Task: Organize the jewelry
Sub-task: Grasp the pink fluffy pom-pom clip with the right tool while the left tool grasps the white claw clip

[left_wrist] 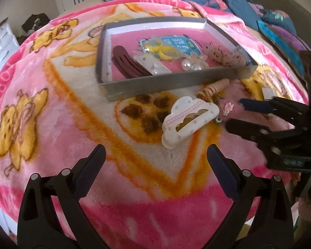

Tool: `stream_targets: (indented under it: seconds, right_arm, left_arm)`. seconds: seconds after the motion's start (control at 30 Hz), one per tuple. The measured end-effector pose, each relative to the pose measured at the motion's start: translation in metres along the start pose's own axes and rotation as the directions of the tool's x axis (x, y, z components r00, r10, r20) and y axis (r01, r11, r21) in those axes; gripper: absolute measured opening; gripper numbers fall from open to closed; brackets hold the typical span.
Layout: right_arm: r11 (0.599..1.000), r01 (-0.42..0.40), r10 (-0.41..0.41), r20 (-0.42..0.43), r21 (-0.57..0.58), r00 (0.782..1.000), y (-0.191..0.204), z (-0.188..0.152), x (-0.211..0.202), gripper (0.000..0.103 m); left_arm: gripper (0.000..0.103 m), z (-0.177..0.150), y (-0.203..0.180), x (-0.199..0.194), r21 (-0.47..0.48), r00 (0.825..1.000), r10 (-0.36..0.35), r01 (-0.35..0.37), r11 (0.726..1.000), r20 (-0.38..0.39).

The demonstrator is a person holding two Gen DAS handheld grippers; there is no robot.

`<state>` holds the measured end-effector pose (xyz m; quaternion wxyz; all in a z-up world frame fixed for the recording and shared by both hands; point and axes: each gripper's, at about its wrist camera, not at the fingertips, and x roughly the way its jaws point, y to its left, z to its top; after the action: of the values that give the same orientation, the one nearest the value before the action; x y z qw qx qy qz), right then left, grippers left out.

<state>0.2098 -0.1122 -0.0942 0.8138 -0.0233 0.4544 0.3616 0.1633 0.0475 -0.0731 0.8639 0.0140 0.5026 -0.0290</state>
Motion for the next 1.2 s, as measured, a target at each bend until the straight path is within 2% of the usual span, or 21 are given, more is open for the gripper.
stream_targets:
  seconds: [0.03, 0.07, 0.17, 0.33, 0.4, 0.47, 0.57, 0.73, 0.97, 1.2]
  right_arm:
    - [1.000, -0.003, 0.003, -0.015, -0.005, 1.000, 0.000, 0.000, 0.005, 0.029]
    - [1.000, 0.005, -0.005, -0.018, -0.009, 1.000, 0.000, -0.001, 0.007, 0.027]
    - [1.000, -0.007, 0.007, 0.021, -0.006, 1.000, -0.003, -0.004, -0.004, 0.023]
    - [0.998, 0.052, -0.055, 0.078, 0.040, 0.995, -0.018, -0.014, -0.029, 0.023]
    - [0.995, 0.073, -0.079, 0.102, 0.062, 0.992, -0.024, -0.019, -0.041, 0.022]
    - [0.992, 0.087, -0.098, 0.132, 0.090, 0.986, -0.029, -0.024, -0.054, 0.022]
    - [0.989, 0.110, -0.126, 0.167, 0.100, 0.978, -0.029, -0.029, -0.070, 0.022]
    - [0.989, 0.110, -0.128, 0.200, 0.099, 0.971, -0.023, -0.035, -0.090, 0.022]
    - [0.992, 0.104, -0.117, 0.232, 0.068, 0.966, -0.003, -0.034, -0.107, 0.022]
    - [0.993, 0.110, -0.116, 0.254, 0.038, 0.960, 0.014, -0.026, -0.115, 0.022]
  left_arm:
    - [0.092, 0.001, -0.001, 0.003, 0.009, 1.000, -0.001, 0.001, 1.000, -0.006]
    - [0.091, 0.003, -0.004, 0.007, 0.022, 1.000, 0.000, 0.001, 1.000, -0.017]
    - [0.087, 0.010, -0.010, 0.015, 0.063, 1.000, 0.008, -0.007, 0.998, -0.020]
    - [0.079, 0.023, -0.022, 0.024, 0.112, 0.999, -0.023, 0.025, 0.993, -0.022]
    - [0.070, 0.026, -0.028, 0.027, 0.128, 0.999, -0.043, 0.046, 0.991, -0.022]
    - [0.046, 0.025, -0.038, 0.031, 0.165, 0.999, -0.042, 0.047, 0.985, -0.033]
    - [0.031, 0.021, -0.045, 0.031, 0.207, 0.999, -0.031, 0.037, 0.978, -0.032]
    - [0.030, 0.015, -0.048, 0.019, 0.221, 0.998, -0.054, 0.056, 0.974, -0.015]
    - [0.025, 0.014, -0.042, -0.013, 0.184, 0.993, -0.109, 0.099, 0.978, 0.040]
    - [0.022, 0.020, -0.028, -0.029, 0.139, 0.990, -0.121, 0.110, 0.984, 0.069]
